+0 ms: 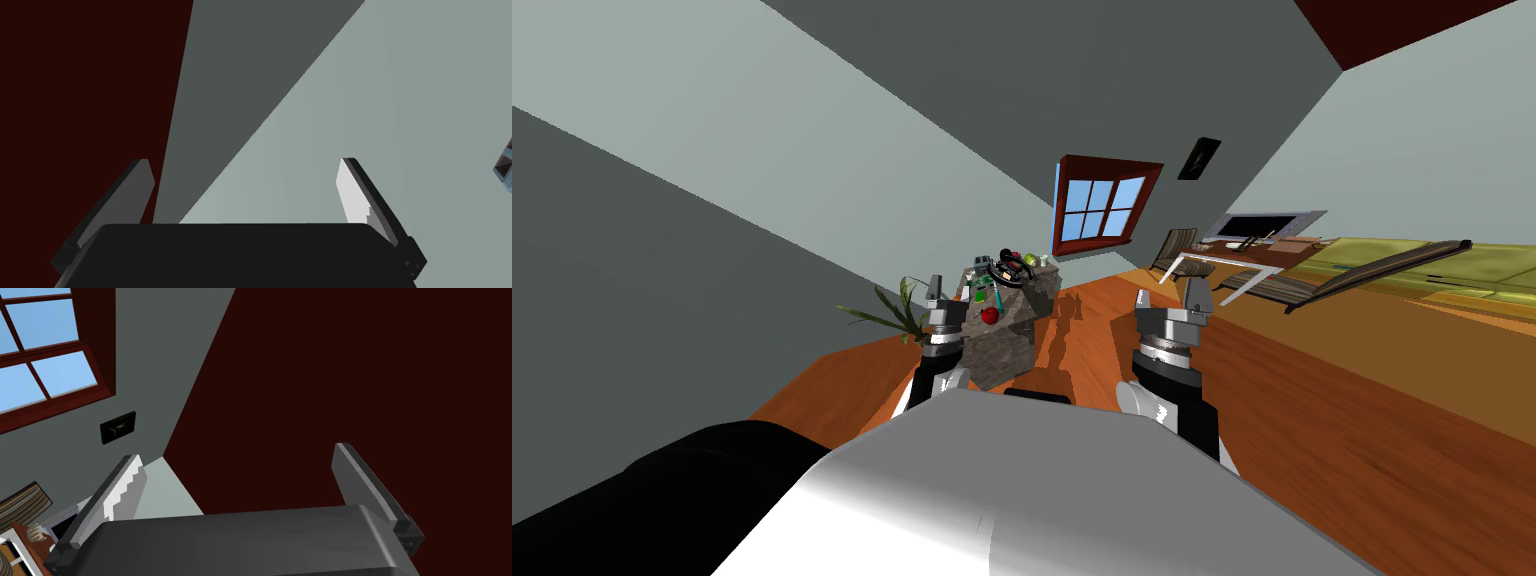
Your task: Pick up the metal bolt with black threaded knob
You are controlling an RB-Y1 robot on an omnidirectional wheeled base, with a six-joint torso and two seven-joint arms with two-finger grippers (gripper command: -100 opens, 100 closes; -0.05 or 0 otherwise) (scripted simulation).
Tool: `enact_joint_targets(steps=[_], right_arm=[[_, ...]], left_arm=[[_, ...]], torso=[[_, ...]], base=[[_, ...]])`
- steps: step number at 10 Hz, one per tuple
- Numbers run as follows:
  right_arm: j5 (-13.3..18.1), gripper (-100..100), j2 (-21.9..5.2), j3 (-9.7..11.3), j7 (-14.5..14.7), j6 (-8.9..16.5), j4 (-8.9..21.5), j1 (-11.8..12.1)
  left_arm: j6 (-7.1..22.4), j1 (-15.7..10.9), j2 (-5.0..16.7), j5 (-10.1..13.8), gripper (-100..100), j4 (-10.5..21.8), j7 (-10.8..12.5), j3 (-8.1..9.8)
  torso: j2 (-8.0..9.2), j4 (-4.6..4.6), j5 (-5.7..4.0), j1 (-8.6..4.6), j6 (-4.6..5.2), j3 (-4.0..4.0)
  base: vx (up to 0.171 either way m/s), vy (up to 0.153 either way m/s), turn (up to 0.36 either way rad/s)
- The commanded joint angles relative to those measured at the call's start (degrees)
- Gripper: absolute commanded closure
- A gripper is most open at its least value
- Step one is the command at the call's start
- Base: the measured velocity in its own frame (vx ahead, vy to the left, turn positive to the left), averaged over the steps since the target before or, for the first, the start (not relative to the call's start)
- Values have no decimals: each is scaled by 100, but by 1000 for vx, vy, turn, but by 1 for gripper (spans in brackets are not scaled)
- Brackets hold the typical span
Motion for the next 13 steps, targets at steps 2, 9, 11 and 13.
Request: enact_joint_targets(steps=[2,9,11,13], right_arm=[[0,0,0,0,0,0,0,0],[0,0,0,0,0,0,0,0],[0,0,0,0,0,0,0,0],[0,0,0,0,0,0,0,0]], left_arm=[[232,-2,300,37,-100,66,77,2],[1279,-173,1020,345,-100,312,481,92],[1538,-233,1161,427,-100,377,582,129],[1809,-302,1314,517,-100,450,691,171]], torso=[[1,0,1,5,-1,1],[-4,-1,4,14,0,-2],[-3,-1,2,8,0,-2],[-5,-1,4,16,1,-3]], base=[[-8,14,36],[0,33,10],[6,20,-8],[8,37,-22]])
